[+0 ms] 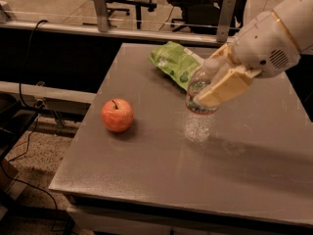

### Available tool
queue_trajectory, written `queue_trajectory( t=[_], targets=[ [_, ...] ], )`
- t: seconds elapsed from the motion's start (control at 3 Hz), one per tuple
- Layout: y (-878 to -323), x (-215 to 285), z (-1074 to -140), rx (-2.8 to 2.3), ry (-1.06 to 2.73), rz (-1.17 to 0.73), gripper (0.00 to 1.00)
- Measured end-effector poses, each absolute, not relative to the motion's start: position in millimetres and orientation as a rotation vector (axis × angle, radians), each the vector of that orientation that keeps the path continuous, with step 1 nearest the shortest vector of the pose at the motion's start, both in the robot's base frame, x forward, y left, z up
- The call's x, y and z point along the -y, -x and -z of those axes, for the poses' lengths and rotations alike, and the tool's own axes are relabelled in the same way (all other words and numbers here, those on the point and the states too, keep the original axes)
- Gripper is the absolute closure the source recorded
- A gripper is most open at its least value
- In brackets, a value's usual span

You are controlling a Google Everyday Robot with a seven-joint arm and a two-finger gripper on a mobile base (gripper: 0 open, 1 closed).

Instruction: Move water bottle near green rice chip bag

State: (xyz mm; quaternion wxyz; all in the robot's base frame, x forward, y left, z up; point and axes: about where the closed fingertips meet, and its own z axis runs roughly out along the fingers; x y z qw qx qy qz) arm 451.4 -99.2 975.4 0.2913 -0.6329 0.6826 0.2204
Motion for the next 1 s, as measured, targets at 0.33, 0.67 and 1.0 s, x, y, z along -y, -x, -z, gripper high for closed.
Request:
queue_trajectory(
  t=[0.33,0.67,1.0],
  targets=[
    [-496,114,-977,-1.877,1.616,-0.556,1.00],
    [-529,128,-975,-1.927,1.574,-0.531,1.00],
    [-553,140,-974,-1.962,1.547,-0.521,1.00]
  ],
)
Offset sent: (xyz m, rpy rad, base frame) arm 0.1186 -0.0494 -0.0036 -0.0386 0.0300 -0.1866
